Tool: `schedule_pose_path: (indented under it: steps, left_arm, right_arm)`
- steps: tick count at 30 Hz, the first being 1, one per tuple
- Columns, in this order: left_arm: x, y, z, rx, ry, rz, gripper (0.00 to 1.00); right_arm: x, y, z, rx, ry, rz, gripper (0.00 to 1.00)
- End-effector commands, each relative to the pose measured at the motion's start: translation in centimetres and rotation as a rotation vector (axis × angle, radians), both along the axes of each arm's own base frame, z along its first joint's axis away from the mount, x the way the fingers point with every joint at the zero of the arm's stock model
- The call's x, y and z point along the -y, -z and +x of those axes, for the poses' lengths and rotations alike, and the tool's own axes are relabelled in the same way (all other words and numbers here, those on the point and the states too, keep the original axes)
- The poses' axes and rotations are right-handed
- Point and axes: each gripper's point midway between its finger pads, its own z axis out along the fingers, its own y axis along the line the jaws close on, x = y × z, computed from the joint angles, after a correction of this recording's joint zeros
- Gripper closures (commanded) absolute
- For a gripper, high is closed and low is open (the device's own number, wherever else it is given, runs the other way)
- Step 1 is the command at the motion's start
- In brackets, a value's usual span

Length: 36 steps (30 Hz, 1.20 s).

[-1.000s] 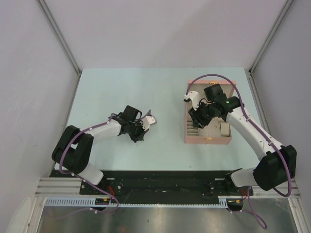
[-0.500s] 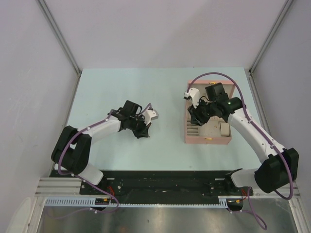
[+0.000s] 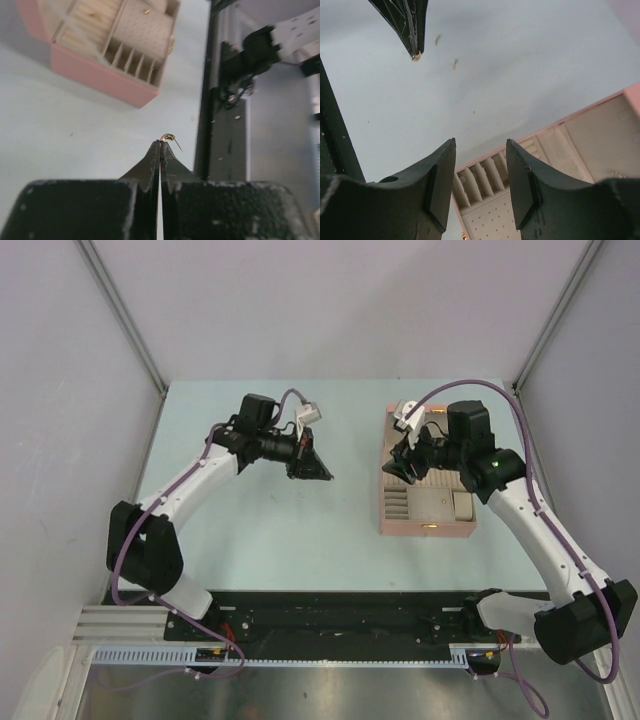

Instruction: Organize the mixed jewelry

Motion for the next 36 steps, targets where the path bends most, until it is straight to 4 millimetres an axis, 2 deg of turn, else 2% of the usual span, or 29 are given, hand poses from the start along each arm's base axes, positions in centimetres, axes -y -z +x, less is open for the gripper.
schedule_pose_path:
  steps: [1,5,10,11,12,13,14,16,17,19,20,21,23,24,25,28,36]
  left_arm:
    - [1.5,-4.9,-2.5,-0.253,0.127,-0.174,1.00]
    - [2.1,-6.6,-2.7,-0.362,0.188,-0.243,1.00]
    - [2.0,-7.4,-3.5,-0.494,0.220,-0.260,1.00]
    - [2.0,-8.1,-3.4,-0.453,0.242,-0.282,1.00]
    - [2.0,-7.8,-3.6,-0.470,0.240,-0.284,1.00]
    - [1.9,-8.2,-3.8,-0.548,0.223,-0.276,1.00]
    - [2.0,-9.0,-3.7,-0.480,0.248,-0.302,1.00]
    - [1.9,-9.2,-4.0,-0.569,0.233,-0.294,1.00]
    - [2.0,-9.6,-3.9,-0.531,0.245,-0.308,0.99]
    - [2.0,-9.7,-3.9,-0.598,0.225,-0.303,1.00]
    - [2.1,-10.1,-3.8,-0.565,0.236,-0.317,1.00]
    - [2.2,-9.6,-3.7,-0.584,0.232,-0.316,1.00]
    - [2.0,-10.7,-4.1,-0.581,0.243,-0.342,1.00]
    - [2.2,-10.7,-3.8,-0.741,0.207,-0.330,1.00]
    - [1.9,-11.3,-4.5,-0.640,0.248,-0.370,1.00]
    - [2.1,-11.0,-3.8,-0.675,0.238,-0.352,1.00]
    - [2.4,-10.7,-4.1,-0.686,0.240,-0.346,1.00]
  right_arm:
    - [-1.5,-4.4,0.2,0.168,-0.075,0.091,0.50]
    - [-2.5,-4.9,-0.4,0.212,-0.121,0.085,0.44]
    - [-3.4,-6.0,-1.2,0.260,-0.160,0.080,0.42]
    - [-3.6,-6.1,-1.4,0.263,-0.169,0.079,0.42]
    - [-3.9,-6.1,-1.8,0.269,-0.185,0.077,0.41]
    - [-3.9,-6.3,-2.0,0.277,-0.190,0.075,0.41]
    - [-4.1,-6.3,-2.2,0.276,-0.201,0.075,0.40]
    - [-4.4,-6.4,-2.9,0.288,-0.228,0.070,0.39]
    - [-4.5,-6.4,-3.1,0.293,-0.233,0.067,0.39]
    - [-4.8,-6.6,-3.6,0.313,-0.253,0.063,0.38]
    - [-4.8,-6.8,-3.7,0.325,-0.257,0.062,0.38]
    - [-5.0,-6.9,-3.9,0.331,-0.264,0.060,0.37]
    - [-5.5,-6.8,-4.4,0.344,-0.286,0.044,0.37]
    - [-5.7,-6.7,-4.5,0.349,-0.293,0.038,0.38]
    - [-6.0,-6.5,-4.8,0.356,-0.305,0.029,0.38]
    - [-6.4,-6.5,-4.9,0.366,-0.311,0.014,0.39]
    - [-7.3,-7.3,-4.7,0.379,-0.315,0.014,0.45]
